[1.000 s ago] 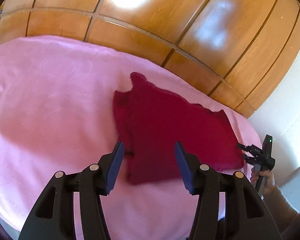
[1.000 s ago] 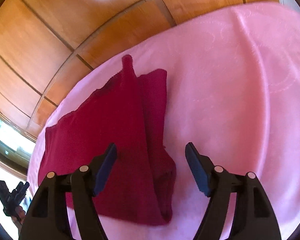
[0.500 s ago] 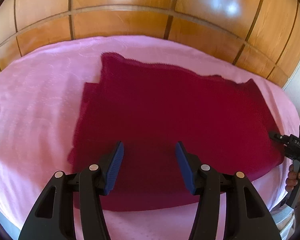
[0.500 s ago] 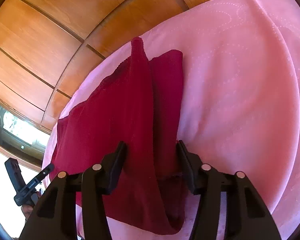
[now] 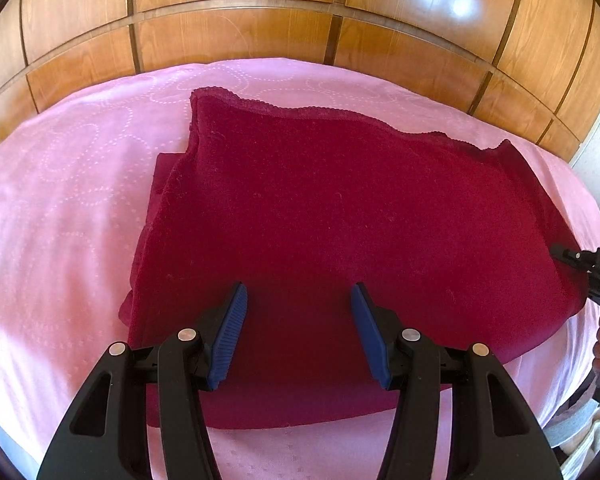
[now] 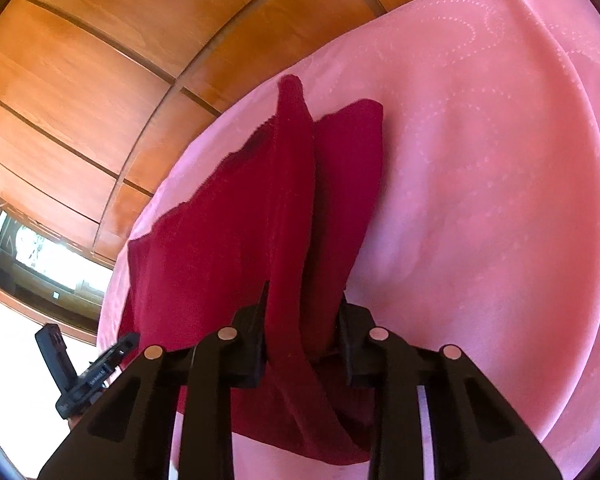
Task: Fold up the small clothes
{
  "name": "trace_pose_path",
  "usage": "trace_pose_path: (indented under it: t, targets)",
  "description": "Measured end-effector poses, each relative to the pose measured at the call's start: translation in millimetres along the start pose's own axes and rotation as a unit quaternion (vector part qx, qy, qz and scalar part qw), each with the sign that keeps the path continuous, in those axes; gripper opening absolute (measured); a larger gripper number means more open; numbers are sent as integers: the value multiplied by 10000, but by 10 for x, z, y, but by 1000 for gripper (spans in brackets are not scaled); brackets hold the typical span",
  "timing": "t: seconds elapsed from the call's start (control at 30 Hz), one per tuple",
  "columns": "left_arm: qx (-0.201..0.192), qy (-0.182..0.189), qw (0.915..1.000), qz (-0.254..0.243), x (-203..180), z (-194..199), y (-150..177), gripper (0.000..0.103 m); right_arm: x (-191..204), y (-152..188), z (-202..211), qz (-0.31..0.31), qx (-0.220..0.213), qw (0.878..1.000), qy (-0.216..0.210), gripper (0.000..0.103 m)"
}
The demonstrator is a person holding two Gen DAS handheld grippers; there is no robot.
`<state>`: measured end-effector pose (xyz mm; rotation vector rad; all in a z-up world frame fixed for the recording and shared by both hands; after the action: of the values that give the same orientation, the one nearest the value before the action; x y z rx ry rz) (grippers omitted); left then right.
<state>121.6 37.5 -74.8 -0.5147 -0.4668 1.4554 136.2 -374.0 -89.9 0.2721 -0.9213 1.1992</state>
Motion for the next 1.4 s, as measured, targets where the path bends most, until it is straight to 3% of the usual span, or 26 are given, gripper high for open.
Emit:
trace_pose_path:
  t: [0.33,0.5,0.6,0.8,0.97,1.03,1.13,1.2,1.27,1.4]
  targets:
    - [34,274,9995,176,61,32,-4,53,945,-140,-52,408,-16,9981,-465,24]
    - [-20,1234,9888,842,326,232,-97,53,1738,-179,-292,779,24,9915,-1039,23]
    - [-188,1658,9773,1302,635,405,-139,53,2125,-90,-619,1028,272,9871,-1200,23]
    - [-390,1759,9676,1770,1172,607,-97,53,2546,353,-1555,1334,1091,9792,-1072,23]
    - [-284,1896,9602,2030,1413,586,-27,53,2665,768,-2138,1976,1631,9646,-616,24]
    - [-222,2011,9560,2125,1442,558,-35,53,2688,860,-2182,2270,1685,9576,-556,28]
    - [-152,2251,9488,2210,1430,526,-103,58,2761,942,-2075,2529,1681,9479,-961,40]
    - [-100,2427,9449,2194,1374,520,-191,60,2778,981,-1911,2477,1676,9443,-1373,65]
    - [-56,2546,9425,2166,1314,515,-266,66,2768,1015,-1760,2549,1550,9432,-1460,66]
    - [160,2697,9417,2003,1136,421,-442,66,2561,1074,-1405,2627,1313,9475,-1267,67]
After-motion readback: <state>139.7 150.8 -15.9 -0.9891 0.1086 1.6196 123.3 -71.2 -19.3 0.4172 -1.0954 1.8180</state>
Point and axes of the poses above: each gripper's, at about its wrist camera, not at the fingertips, and z roughly against the way its jaws point, x to its left, y to its underside, the point moved 5 cm from there along -z, roughly the way its jaws point, and after that the axes turned 7 degrees about -y, right-handed, at the moved point
